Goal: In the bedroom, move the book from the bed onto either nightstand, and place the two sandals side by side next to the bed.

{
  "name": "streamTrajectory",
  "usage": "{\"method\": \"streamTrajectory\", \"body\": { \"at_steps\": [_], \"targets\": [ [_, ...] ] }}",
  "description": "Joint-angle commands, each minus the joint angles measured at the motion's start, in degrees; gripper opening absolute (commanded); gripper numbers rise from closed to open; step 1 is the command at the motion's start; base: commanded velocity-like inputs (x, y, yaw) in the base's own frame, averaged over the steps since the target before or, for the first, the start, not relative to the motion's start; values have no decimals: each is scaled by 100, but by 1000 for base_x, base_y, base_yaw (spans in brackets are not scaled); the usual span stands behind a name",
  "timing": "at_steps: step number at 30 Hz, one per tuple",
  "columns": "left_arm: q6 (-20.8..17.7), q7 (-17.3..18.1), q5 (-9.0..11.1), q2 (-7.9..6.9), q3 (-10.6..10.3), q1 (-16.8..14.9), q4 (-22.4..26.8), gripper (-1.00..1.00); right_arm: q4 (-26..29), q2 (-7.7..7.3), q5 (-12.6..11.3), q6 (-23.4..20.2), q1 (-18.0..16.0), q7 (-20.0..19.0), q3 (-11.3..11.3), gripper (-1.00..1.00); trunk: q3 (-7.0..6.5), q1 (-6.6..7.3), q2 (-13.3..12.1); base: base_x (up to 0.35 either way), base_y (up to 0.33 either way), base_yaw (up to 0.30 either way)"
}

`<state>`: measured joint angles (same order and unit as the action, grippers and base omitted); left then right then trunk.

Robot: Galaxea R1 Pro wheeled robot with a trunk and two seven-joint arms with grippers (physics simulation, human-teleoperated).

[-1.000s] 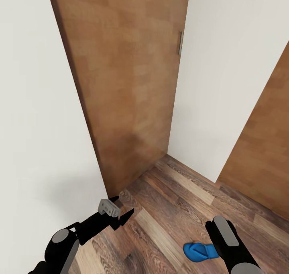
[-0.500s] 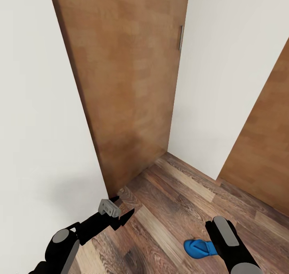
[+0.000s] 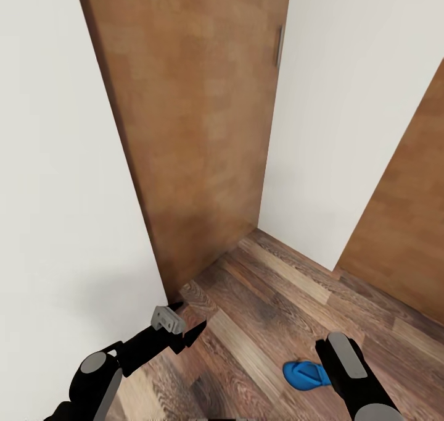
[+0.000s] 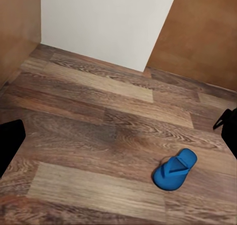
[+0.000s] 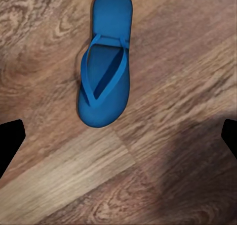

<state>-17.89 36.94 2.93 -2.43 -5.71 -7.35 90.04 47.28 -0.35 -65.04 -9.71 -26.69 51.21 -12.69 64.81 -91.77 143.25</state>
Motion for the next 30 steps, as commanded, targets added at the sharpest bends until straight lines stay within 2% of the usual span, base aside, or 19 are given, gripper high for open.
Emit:
{"method": "streamTrajectory", "body": {
  "at_steps": [1,30],
  "targets": [
    [-48,6,32,-3,-2,-3,5,100,9,0,0,-57,-2,24,-7,100,28,-1,4,0,0,0],
    [-48,6,32,-3,-1,-3,6,100,9,0,0,-57,-2,23,4,100,670,-76,43,0,0,0]
  ]
}}
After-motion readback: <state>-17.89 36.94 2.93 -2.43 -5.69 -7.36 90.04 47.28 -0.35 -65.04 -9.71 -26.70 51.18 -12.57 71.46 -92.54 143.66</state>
